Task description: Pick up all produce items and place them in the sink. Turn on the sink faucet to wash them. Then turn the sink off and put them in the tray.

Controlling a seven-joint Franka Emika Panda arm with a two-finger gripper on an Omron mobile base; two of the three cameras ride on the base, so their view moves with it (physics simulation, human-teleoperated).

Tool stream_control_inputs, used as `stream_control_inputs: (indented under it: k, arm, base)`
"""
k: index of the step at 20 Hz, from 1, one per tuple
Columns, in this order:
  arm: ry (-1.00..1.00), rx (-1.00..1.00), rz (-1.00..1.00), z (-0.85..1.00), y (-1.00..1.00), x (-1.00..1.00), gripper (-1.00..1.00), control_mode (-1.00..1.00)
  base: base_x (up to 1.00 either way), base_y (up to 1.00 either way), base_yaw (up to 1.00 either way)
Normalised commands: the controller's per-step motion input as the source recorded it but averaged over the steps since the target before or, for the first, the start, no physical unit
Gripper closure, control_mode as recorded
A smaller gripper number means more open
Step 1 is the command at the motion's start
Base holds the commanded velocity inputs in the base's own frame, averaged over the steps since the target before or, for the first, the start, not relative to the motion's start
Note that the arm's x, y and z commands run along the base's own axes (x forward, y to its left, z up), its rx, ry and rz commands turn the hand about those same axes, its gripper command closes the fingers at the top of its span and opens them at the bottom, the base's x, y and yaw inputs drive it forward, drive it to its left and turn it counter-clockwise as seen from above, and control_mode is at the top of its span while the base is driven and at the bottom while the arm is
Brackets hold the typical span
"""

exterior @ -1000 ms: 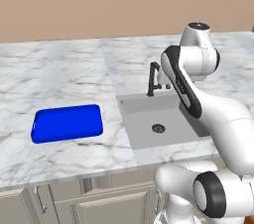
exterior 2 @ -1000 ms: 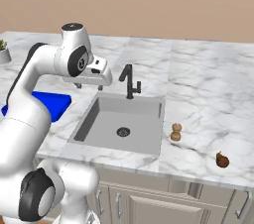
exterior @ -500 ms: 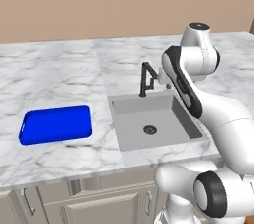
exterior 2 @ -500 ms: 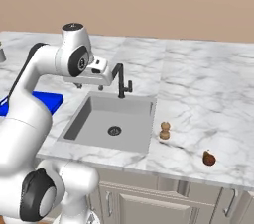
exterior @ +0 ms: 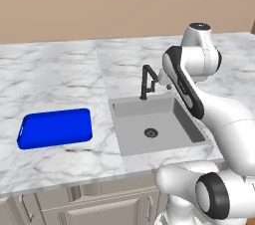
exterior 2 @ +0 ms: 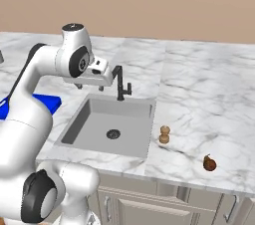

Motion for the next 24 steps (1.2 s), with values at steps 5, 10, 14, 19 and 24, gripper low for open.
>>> stream_control_inputs:
  k: [5, 10, 14, 19, 24]
  arm:
    - [0.0, 0.0, 0.0, 0.0, 0.0, 0.0, -1.0, 1.0]
    - [0.0, 0.0, 0.0, 0.0, 0.0, 0.0, -1.0, 1.0]
    - [0.0, 0.0, 0.0, 0.0, 0.0, 0.0, -1.0, 1.0]
    - [0.0, 0.03, 0.0, 0.0, -0.25, -0.01, -1.0, -1.0]
    - [0.0, 0.11, 0.0, 0.0, -0.86, -0.01, -1.0, -1.0]
  base:
    - [0.37, -0.07, 0.0]
    - [0.27, -0.03, 0.0]
    - [0.02, 0.0, 0.0]
    - [0.0, -0.12, 0.0]
    - [0.0, 0.0, 0.0]
